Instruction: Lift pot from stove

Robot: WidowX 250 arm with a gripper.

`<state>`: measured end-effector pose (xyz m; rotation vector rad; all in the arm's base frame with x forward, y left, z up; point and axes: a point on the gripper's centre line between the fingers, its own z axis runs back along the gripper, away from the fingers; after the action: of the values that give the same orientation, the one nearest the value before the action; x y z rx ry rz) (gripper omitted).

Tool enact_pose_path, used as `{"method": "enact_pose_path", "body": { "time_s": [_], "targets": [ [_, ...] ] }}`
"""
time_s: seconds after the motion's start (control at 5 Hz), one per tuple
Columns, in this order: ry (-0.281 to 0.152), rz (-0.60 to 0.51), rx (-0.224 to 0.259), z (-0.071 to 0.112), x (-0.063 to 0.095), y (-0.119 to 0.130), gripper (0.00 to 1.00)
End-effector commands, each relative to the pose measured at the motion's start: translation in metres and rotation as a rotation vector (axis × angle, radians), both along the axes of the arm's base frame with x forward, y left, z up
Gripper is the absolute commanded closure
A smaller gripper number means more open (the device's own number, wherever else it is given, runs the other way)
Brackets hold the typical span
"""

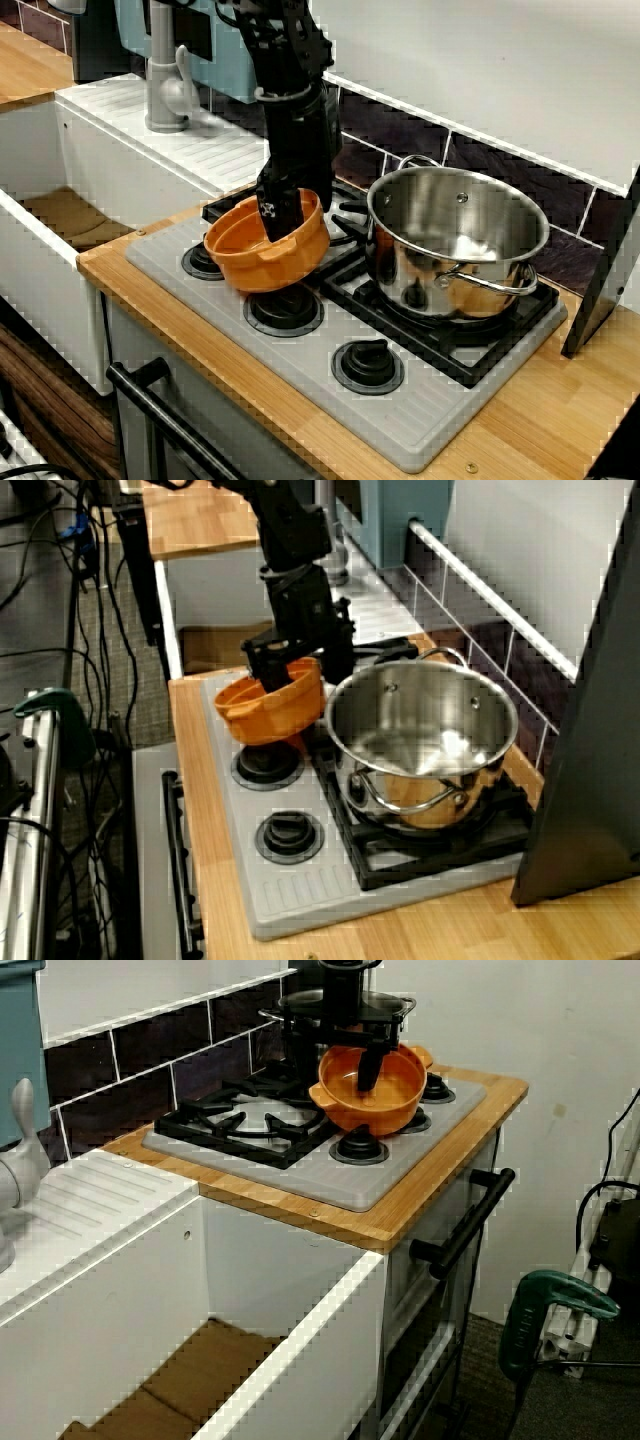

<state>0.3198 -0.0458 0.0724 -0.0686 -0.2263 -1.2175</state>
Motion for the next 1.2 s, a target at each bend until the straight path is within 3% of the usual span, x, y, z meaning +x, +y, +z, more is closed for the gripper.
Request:
{"method": "enact_pose_path", "body": {
  "time_s": [0.0, 0.4, 0.6, 1.0],
  "targets": [
    [-0.035, 0.007, -0.016, 0.017, 0.011, 0.006, 1.00],
    [-0.036, 0.016, -0.042, 0.044, 0.013, 0.013, 1.00],
    [-0.048, 0.016, -0.055, 0.058, 0.009, 0.019, 1.00],
    [-0.090, 0.018, -0.097, 0.102, -0.007, 0.032, 1.00]
  ]
}}
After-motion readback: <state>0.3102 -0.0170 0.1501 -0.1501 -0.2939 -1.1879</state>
